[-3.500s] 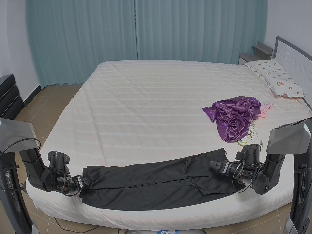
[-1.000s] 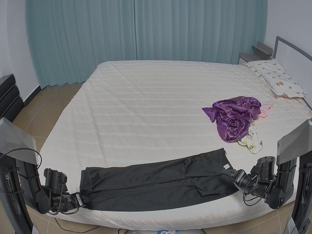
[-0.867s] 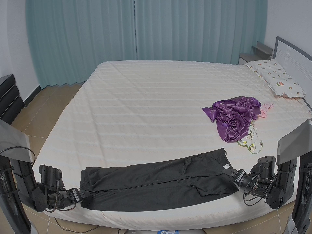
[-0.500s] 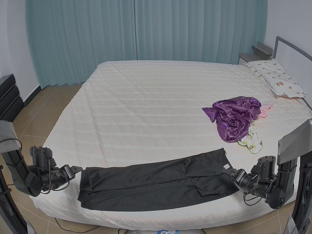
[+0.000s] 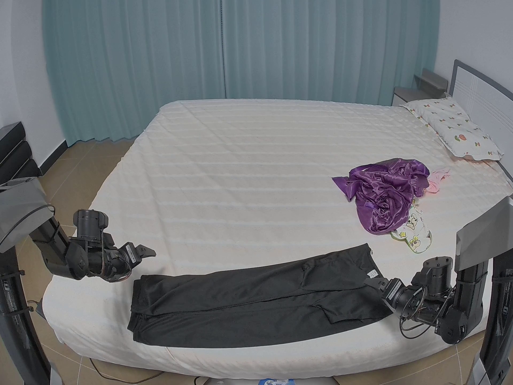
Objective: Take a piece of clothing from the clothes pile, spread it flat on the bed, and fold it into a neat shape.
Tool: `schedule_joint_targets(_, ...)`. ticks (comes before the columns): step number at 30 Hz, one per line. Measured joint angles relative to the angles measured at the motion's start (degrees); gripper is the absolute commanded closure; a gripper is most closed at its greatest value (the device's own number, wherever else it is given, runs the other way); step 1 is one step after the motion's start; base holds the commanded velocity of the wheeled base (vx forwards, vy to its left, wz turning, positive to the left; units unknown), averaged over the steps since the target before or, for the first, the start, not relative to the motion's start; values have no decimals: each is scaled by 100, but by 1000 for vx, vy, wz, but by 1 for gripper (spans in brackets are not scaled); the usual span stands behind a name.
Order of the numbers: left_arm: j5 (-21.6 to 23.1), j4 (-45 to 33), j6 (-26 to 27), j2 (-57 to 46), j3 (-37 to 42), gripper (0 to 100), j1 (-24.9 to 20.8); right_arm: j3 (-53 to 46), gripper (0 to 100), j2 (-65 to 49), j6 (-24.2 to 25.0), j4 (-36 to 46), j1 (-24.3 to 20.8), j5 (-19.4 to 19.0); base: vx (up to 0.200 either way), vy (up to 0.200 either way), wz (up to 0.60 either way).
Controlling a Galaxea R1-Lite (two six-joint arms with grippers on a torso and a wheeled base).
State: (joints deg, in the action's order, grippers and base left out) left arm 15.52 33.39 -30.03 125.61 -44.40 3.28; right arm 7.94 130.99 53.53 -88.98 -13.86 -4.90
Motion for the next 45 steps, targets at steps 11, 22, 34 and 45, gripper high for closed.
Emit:
schedule_joint_targets(11, -26, -57, 44, 137, 207, 0, -20, 2, 0, 32, 0, 0, 0, -7, 0, 0, 0)
schedule_joint_targets(22, -178, -39, 41, 256, 112, 100, -33, 16, 0, 38, 0, 0, -11, -7, 0, 0, 0)
schedule_joint_targets(34, -584, -24, -123, 405, -24, 100, 5, 11, 0, 44, 0, 0, -35, -10, 0, 0, 0)
schedule_joint_targets(45, -562, -9, -591, 252, -61, 100, 184, 7, 0, 44, 6, 0, -35, -7, 0, 0, 0)
